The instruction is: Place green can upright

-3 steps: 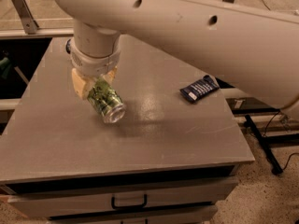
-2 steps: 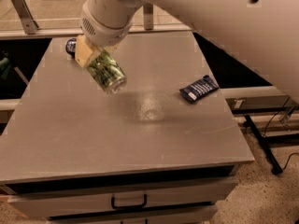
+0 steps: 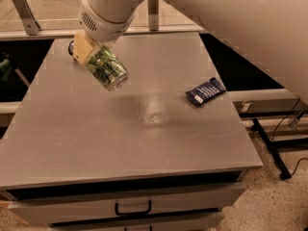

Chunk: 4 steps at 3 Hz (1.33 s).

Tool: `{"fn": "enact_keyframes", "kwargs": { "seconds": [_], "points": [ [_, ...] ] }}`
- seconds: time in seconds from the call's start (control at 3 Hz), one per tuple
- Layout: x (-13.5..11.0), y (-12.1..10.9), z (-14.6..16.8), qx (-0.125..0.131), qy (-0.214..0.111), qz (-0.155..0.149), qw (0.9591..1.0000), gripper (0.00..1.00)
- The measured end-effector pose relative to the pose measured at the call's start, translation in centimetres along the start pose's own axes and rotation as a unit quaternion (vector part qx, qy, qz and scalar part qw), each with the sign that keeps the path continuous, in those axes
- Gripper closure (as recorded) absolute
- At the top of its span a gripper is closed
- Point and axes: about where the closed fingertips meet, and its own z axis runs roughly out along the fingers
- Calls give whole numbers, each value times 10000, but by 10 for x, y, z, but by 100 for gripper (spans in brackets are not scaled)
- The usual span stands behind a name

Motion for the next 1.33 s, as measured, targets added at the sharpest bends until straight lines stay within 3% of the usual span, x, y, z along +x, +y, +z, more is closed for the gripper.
{"fn": "enact_keyframes", "kwargs": {
  "seconds": [0.33,0.67,1.0,1.33],
  "points": [
    [1,-3,0,-60,-271,-139,9995,100],
    [1,-10,2,-157,-857,-426,9953,100],
    [-2,-16,9,-251,-1471,-675,9865,100],
    [-3,-22,20,-462,-2118,-739,9734,100]
  ]
}}
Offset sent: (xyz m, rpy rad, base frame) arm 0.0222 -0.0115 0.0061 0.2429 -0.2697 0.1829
